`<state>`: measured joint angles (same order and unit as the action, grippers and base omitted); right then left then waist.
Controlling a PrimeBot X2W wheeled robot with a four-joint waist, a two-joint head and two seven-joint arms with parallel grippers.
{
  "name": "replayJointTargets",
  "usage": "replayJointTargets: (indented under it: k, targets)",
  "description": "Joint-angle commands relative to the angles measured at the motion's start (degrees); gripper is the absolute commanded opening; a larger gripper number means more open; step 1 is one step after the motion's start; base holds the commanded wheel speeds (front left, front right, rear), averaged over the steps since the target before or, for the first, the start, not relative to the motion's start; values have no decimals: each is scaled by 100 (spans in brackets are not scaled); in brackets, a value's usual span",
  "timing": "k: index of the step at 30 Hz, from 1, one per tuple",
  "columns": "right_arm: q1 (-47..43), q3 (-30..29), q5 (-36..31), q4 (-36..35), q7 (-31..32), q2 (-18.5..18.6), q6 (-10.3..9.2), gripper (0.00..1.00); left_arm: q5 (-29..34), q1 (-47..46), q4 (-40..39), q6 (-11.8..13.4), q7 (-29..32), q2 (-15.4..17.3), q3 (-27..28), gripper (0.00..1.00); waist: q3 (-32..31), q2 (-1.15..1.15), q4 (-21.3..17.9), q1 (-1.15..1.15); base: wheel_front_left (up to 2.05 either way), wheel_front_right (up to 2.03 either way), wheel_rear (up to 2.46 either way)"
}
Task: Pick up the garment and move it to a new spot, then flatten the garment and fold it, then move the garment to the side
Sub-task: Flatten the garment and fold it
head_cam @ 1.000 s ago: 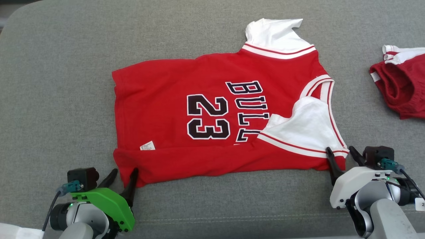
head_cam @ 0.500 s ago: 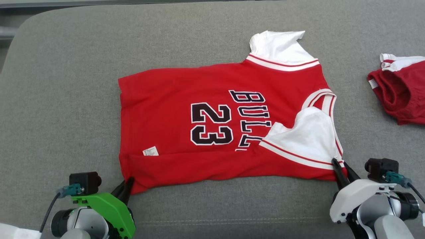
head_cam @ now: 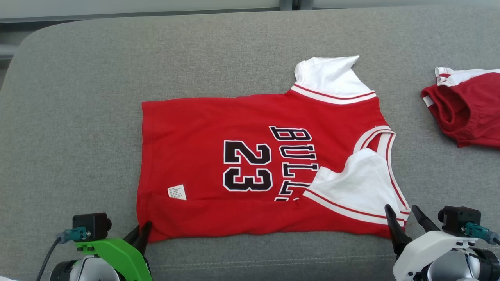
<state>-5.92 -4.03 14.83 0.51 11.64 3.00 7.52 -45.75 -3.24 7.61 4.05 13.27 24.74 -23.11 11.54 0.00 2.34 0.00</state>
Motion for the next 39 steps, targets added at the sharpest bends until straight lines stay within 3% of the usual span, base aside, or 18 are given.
replayJointTargets:
  k: [1,11,20,30,39]
  targets:
    - [-17,0,15,-32,-30,2,-7,100,8,52,-19,39,7,26,14,100,-16,0,-7,0,0,0,0]
    - [369,-241,-248,-206,-653,-3,-7,100,211,-165,-218,373,-893,-161,427,100,-147,0,37,0,0,0,0]
    - [1006,-193,-380,-69,-861,60,-7,100,586,-742,-71,431,-1497,-319,409,100,-253,0,29,0,0,0,0]
    - [1599,-97,-130,249,-1012,201,-7,100,722,-1075,-90,467,-1476,-304,342,100,-65,0,18,0,0,0,0]
    - [2732,41,225,827,-951,663,-7,100,727,-1852,35,252,-1133,-257,213,100,459,0,86,0,0,0,0]
